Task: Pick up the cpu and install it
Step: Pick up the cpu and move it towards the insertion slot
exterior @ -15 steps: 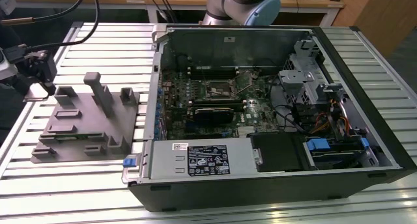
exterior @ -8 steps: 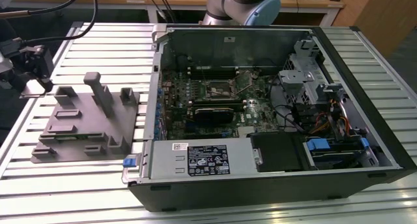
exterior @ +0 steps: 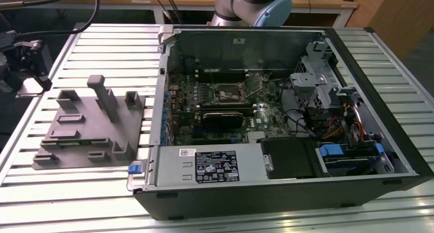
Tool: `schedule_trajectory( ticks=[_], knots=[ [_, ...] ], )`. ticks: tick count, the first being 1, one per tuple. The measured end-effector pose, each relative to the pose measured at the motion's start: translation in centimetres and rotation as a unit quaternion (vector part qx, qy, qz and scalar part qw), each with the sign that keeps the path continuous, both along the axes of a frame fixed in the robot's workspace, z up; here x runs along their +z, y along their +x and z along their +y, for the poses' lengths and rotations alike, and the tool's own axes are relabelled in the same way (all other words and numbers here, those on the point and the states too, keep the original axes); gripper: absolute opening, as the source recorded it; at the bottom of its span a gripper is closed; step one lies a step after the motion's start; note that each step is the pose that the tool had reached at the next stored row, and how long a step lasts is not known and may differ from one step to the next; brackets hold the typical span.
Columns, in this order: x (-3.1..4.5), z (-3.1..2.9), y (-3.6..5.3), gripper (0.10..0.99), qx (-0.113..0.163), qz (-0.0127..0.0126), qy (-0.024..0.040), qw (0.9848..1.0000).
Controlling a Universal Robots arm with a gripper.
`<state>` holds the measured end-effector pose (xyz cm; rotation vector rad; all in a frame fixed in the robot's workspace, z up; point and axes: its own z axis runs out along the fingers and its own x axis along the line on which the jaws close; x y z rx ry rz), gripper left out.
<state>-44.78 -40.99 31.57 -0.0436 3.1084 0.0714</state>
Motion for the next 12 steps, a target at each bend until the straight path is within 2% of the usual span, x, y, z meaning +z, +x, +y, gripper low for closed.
schedule_trajectory(
  ticks=[12],
  knots=[
    [2.28, 0.00, 0.00, 0.545, 0.000, 0.0000, 0.0000, 1.0000]
  ],
)
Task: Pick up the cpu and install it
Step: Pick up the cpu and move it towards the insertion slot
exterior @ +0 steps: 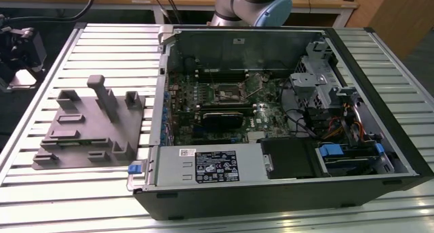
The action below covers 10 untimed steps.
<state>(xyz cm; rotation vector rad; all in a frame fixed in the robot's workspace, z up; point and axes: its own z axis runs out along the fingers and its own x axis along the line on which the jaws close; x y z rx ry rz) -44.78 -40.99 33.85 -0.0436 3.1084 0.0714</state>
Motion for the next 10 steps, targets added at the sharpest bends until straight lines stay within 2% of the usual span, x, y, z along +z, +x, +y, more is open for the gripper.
schedule_trajectory(
  ticks=[10],
  knots=[
    [2.02, 0.00, 0.00, 0.545, 0.000, 0.0000, 0.0000, 1.0000]
  ],
)
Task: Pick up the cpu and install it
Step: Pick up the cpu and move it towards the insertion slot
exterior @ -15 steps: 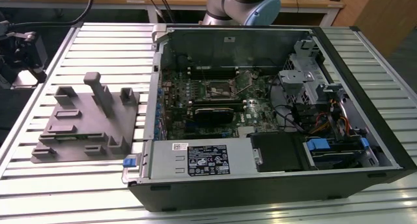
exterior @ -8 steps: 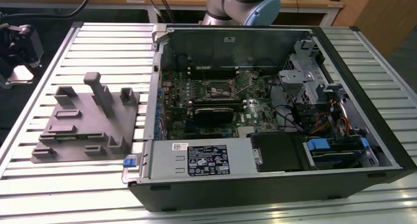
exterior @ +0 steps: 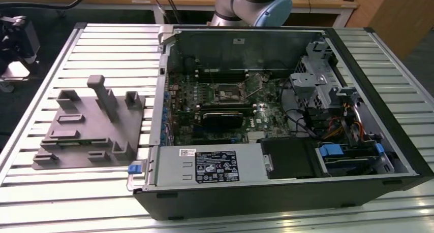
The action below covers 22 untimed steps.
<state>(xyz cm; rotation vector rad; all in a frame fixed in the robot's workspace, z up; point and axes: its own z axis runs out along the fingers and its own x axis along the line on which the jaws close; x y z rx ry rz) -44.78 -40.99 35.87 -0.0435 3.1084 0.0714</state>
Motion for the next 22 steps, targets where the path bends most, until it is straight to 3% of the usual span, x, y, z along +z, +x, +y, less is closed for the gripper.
schedule_trajectory(
  ticks=[22],
  knots=[
    [4.43, 0.00, 0.00, 0.545, 0.000, 0.0000, 0.0000, 1.0000]
  ],
)
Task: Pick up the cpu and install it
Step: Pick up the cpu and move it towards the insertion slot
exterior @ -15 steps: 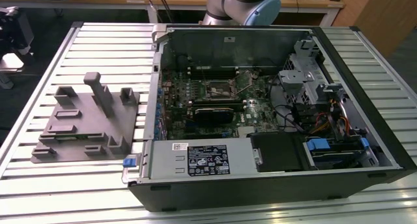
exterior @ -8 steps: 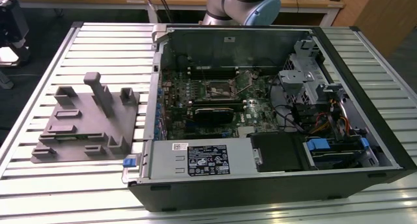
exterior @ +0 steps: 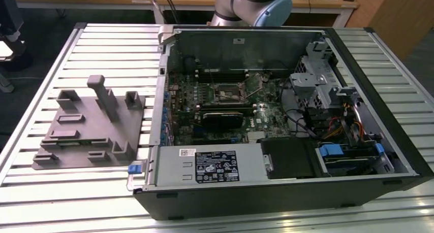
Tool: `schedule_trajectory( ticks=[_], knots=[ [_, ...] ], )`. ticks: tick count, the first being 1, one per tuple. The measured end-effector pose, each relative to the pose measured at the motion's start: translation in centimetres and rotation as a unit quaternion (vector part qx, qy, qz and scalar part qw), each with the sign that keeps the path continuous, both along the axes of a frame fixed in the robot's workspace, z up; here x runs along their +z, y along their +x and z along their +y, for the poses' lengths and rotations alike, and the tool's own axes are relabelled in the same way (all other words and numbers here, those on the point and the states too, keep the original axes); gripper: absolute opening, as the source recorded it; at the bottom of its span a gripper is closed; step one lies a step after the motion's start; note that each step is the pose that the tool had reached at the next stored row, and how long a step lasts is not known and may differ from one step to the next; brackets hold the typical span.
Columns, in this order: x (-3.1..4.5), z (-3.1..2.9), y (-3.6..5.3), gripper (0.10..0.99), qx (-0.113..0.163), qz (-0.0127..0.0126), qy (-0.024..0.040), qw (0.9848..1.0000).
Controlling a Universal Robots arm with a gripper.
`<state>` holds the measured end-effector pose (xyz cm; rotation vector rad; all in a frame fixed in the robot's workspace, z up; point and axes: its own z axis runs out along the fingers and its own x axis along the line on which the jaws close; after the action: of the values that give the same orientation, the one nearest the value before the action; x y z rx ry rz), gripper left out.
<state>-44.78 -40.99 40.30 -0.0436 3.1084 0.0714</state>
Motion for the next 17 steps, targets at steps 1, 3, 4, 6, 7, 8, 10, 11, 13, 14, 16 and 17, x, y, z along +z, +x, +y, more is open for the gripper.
schedule_trajectory(
  ticks=[1, 3, 4, 6, 7, 8, 10, 11, 13, 14, 16, 17],
  knots=[
    [0.15, 0.00, 0.00, 0.545, 0.000, 0.0000, 0.0000, 1.0000],
    [0.33, 0.00, -0.01, 0.545, 0.000, 0.0000, 0.0000, 1.0000],
    [0.33, 0.00, 0.00, 0.545, 0.000, -0.0001, 0.0001, 1.0000],
    [0.34, 0.00, 0.00, 0.545, 0.000, -0.0001, 0.0001, 1.0000],
    [0.35, 0.00, 0.00, 0.545, 0.000, 0.0000, 0.0000, 1.0000],
    [0.35, 0.00, 0.00, 0.545, 0.000, 0.0000, 0.0000, 1.0000],
    [0.37, 0.00, 0.04, 0.545, 0.000, 0.0001, 0.0000, 1.0000],
    [0.37, 0.00, 0.10, 0.545, 0.000, 0.0001, 0.0000, 1.0000],
    [0.36, 0.00, 0.29, 0.545, 0.000, 0.0000, 0.0000, 1.0000],
    [0.36, 0.00, 0.42, 0.545, 0.000, 0.0000, 0.0000, 1.0000],
    [0.36, 0.00, 0.70, 0.545, 0.000, 0.0000, 0.0000, 1.0000],
    [0.36, 0.00, 0.83, 0.545, 0.000, 0.0000, 0.0000, 1.0000]
  ],
)
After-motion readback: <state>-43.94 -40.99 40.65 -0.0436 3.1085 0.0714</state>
